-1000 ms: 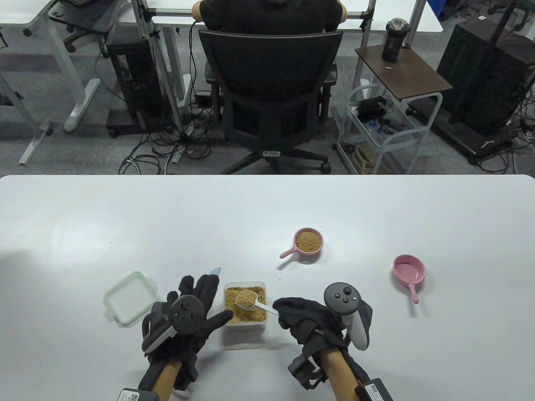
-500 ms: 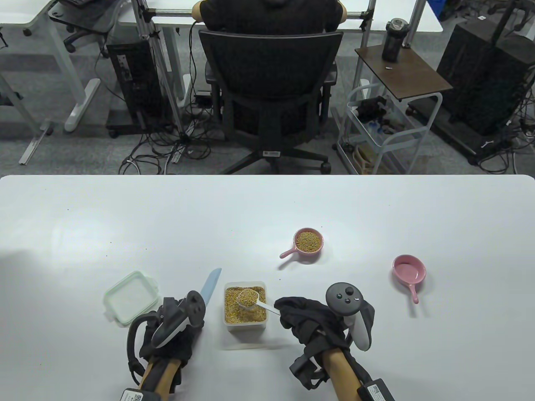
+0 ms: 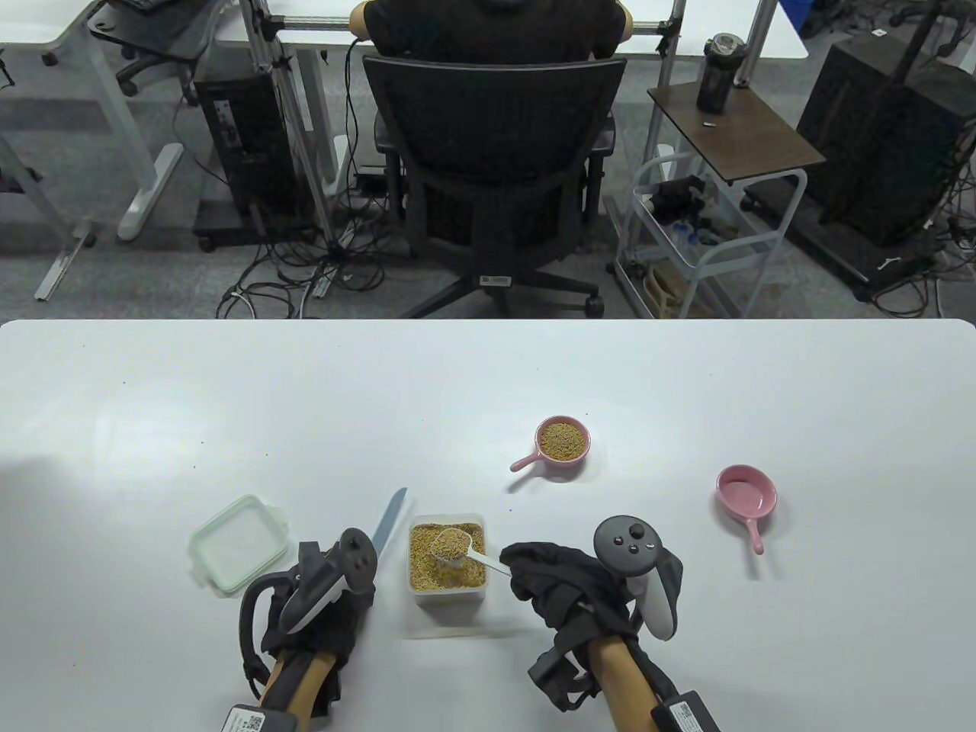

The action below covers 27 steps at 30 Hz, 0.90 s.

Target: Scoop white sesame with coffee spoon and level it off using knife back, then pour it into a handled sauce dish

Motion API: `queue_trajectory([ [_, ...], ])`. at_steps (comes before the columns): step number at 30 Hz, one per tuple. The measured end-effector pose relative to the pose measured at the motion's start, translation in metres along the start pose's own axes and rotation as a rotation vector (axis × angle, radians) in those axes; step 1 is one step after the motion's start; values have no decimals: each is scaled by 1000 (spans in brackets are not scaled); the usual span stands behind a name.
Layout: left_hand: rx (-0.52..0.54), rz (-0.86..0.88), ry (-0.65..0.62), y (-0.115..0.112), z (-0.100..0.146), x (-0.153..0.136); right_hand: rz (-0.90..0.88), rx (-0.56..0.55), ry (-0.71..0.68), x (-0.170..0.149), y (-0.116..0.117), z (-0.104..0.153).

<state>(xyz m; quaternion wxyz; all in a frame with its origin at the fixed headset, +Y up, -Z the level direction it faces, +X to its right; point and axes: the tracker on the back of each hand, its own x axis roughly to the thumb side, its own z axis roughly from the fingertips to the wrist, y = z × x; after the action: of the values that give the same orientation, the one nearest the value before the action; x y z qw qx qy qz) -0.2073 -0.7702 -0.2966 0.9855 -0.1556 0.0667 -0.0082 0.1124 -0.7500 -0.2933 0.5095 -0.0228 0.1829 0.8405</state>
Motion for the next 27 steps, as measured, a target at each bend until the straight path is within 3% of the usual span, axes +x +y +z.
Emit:
queue_trajectory([
  [4, 40, 43, -11, 5, 3, -3, 1, -7, 0, 0, -1, 0],
  [11, 284, 186, -109, 35, 28, -10, -10, -8, -1, 0, -2, 0],
  [15, 274, 276, -246, 41, 38, 1, 1, -13, -4, 1, -3, 1],
  [23, 345, 253, -427, 40, 50, 25, 24, -22, -13, 1, -4, 0],
  [27, 258, 273, -487, 37, 51, 34, 34, -26, -20, 2, -4, 1],
])
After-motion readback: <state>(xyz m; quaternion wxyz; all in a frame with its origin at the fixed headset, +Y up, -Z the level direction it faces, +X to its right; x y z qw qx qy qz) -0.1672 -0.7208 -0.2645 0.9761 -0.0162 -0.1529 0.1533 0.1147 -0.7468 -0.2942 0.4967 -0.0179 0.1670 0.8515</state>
